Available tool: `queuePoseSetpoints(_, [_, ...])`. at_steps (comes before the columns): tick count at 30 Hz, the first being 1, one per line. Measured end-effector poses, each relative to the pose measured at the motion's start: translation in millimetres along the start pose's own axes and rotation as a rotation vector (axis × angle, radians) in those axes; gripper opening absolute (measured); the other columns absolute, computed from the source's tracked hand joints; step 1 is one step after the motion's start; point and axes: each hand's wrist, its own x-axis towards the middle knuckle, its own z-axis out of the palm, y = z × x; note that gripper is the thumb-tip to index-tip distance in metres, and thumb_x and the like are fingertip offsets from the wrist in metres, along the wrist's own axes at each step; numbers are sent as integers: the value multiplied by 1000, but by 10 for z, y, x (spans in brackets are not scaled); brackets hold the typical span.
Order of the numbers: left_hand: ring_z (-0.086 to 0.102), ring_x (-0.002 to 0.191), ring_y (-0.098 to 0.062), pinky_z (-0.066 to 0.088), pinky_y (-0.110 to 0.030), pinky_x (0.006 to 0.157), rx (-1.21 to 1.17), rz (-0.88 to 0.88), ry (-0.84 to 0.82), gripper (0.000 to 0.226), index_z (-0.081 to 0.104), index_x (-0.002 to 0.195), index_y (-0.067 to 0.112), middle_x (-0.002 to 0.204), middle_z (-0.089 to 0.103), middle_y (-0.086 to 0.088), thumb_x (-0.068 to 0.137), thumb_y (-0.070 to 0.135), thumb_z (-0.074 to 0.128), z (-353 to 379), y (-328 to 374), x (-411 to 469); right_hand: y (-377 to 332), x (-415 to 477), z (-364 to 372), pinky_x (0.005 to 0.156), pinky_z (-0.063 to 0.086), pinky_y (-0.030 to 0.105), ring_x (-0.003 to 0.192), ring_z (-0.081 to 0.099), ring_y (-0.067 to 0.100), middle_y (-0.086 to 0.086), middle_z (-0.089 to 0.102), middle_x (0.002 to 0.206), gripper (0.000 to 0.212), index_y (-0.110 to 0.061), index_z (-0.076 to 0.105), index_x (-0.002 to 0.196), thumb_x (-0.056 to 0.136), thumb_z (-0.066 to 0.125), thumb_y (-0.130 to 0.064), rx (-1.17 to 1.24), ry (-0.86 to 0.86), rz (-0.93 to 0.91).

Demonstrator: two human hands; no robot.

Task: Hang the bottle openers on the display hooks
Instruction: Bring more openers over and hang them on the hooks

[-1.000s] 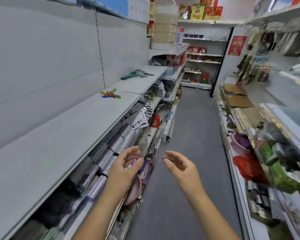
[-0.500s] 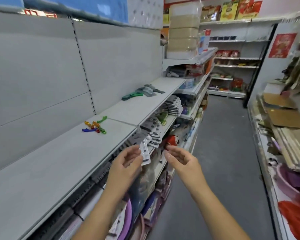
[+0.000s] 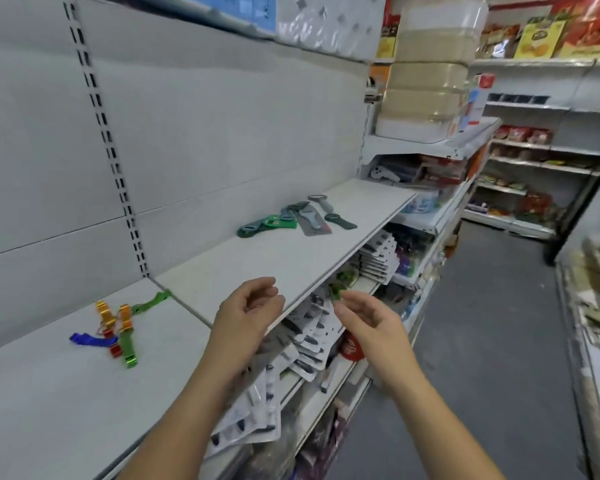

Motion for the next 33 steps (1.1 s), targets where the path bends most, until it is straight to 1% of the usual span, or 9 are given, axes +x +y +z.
queuePoseSetpoints(3, [66, 91, 7, 49, -21, 92, 35, -24, 28, 28, 69, 114, 30, 107, 72, 11, 88, 21, 72, 221, -15, 492, 14, 582, -181, 73, 51, 8, 93, 68, 0, -7, 74, 106, 25, -22, 68, 116, 91, 71, -21, 7, 1, -20])
queuePoseSetpoints(8, [66, 91, 7, 47, -16, 85, 72, -70, 97, 28, 68, 113, 29, 108, 72, 9, 87, 23, 73, 588, -67, 1102, 128, 1473, -456, 70, 51, 9, 94, 69, 4, -6, 74, 103, 23, -23, 70, 114, 91, 71, -23, 23, -7, -6])
queuePoseSetpoints(14, [65, 100, 0, 48, -20, 89, 168, -102, 213, 34, 66, 118, 29, 110, 70, 13, 85, 27, 74, 1157, -141, 1783, 378, 2658, -823, 70, 52, 9, 93, 68, 1, -6, 73, 106, 27, -21, 68, 117, 91, 71, -24, 23, -90, -28])
queuePoseSetpoints(17, [64, 103, -3, 48, -22, 89, 228, -118, 279, 38, 65, 122, 27, 114, 68, 11, 85, 30, 75, 1458, -122, 2158, 474, 3249, -983, 77, 51, 13, 97, 66, 2, -8, 72, 105, 31, -22, 67, 119, 89, 73, -27, -12, -183, -20])
queuePoseSetpoints(19, [62, 105, -3, 47, -23, 90, 299, -150, 313, 43, 62, 126, 25, 118, 66, 10, 85, 34, 74, 1653, -83, 2391, 534, 3581, -1053, 89, 54, 25, 100, 66, 5, -9, 72, 106, 36, -22, 67, 120, 87, 75, -31, -53, -237, -5])
queuePoseSetpoints(23, [58, 112, -9, 47, -29, 91, 527, -242, 300, 61, 56, 134, 23, 127, 60, 7, 81, 49, 70, 1915, -91, 2779, 589, 4041, -1078, 93, 53, 29, 105, 64, 9, -7, 69, 112, 43, -23, 65, 123, 85, 74, -41, -278, -345, -8])
queuePoseSetpoints(27, [57, 105, -20, 51, -38, 89, 814, -274, 285, 50, 60, 112, 22, 116, 59, -1, 80, 59, 64, 2076, -208, 3060, 590, 4296, -952, 96, 50, 31, 113, 59, 12, -3, 64, 126, 59, -20, 59, 134, 85, 69, -50, -514, -431, -71])
queuePoseSetpoints(30, [46, 124, -23, 44, -37, 101, 1112, -297, 269, 80, 48, 140, 21, 136, 50, -4, 81, 74, 52, 2134, -340, 3169, 632, 4381, -815, 97, 49, 33, 121, 56, 18, 2, 60, 133, 65, -17, 60, 133, 82, 68, -55, -702, -468, -120])
queuePoseSetpoints(33, [44, 125, -23, 43, -36, 98, 1263, -274, 289, 84, 42, 143, 24, 136, 49, -2, 80, 80, 47, 2147, -374, 3185, 650, 4393, -737, 91, 48, 34, 114, 56, 24, 4, 61, 122, 59, -18, 67, 119, 78, 69, -60, -978, -447, -246])
